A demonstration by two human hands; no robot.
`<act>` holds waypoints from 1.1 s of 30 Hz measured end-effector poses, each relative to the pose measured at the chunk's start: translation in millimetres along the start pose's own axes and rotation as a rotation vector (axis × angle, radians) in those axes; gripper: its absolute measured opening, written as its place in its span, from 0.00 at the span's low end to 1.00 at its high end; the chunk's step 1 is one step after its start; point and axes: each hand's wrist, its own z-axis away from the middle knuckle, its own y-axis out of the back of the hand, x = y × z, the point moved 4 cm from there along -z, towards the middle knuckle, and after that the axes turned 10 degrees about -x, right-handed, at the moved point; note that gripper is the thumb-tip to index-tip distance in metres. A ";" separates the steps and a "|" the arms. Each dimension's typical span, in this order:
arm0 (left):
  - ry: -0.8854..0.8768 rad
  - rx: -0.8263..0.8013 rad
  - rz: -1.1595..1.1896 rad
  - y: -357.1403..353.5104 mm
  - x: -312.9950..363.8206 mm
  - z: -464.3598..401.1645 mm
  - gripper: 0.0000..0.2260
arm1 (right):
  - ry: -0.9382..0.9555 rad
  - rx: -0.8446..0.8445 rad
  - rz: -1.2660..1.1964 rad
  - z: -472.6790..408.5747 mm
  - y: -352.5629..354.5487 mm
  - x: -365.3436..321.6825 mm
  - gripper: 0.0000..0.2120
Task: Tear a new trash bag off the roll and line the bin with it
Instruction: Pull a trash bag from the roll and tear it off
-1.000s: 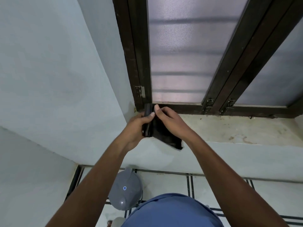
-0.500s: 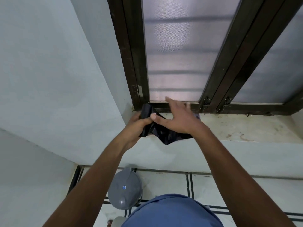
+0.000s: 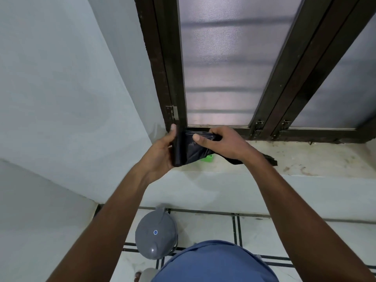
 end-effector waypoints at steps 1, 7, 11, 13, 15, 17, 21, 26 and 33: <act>0.001 -0.006 -0.027 1.7 0.5 -0.6 0.19 | 0.004 0.018 0.007 -0.9 1.1 0.0 0.39; -0.013 0.073 -0.142 22.9 -1.8 -7.6 0.20 | -0.217 0.203 0.843 4.1 19.7 0.1 0.41; -0.046 0.067 -0.186 10.6 1.2 -12.9 0.21 | -0.016 0.068 0.551 0.4 -1.7 -29.1 0.43; -0.063 0.041 -0.151 4.5 5.3 -15.7 0.20 | 0.028 -0.049 0.212 -0.4 -12.5 -38.5 0.33; -0.066 0.014 -0.092 1.6 9.7 -14.1 0.20 | 0.033 -0.066 -0.042 -0.8 -16.6 -35.4 0.19; -0.064 -0.019 -0.026 1.4 13.1 -10.3 0.21 | 0.037 -0.019 -0.145 -2.4 -15.6 -26.4 0.14; -0.013 -0.065 -0.057 1.1 13.3 -3.8 0.20 | 0.047 0.029 -0.127 -4.7 -11.6 -13.6 0.14; 0.020 -0.070 0.019 8.3 8.9 -0.5 0.18 | 0.055 0.038 -0.150 -4.7 -5.1 -8.4 0.20; 0.003 -0.011 -0.016 21.3 6.0 -3.5 0.18 | -0.110 0.151 0.539 -6.3 9.0 -4.8 0.23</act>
